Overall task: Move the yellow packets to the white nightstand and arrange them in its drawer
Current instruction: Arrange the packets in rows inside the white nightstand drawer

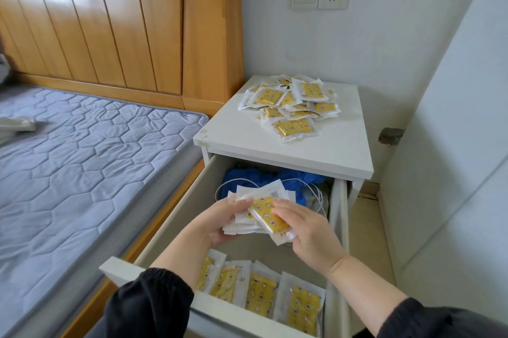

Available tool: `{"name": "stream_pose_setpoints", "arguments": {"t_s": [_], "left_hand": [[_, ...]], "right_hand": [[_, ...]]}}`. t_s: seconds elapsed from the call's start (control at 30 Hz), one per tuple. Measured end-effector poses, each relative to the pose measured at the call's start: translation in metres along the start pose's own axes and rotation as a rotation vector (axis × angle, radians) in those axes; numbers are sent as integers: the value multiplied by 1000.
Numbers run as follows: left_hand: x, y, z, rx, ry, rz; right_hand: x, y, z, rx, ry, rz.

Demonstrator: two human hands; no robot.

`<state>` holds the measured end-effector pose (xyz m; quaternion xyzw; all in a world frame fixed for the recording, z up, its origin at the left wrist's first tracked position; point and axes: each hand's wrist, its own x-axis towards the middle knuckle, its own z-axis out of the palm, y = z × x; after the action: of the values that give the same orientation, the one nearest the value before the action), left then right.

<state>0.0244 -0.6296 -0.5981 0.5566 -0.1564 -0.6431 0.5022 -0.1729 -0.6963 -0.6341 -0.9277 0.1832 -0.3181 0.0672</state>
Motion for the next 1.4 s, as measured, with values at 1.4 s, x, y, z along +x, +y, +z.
{"name": "stream_pose_setpoints", "arguments": {"t_s": [1.4], "left_hand": [[10,-1,-20,601,-121,76]], "right_hand": [[12,14,0,895,-301,1065]]}}
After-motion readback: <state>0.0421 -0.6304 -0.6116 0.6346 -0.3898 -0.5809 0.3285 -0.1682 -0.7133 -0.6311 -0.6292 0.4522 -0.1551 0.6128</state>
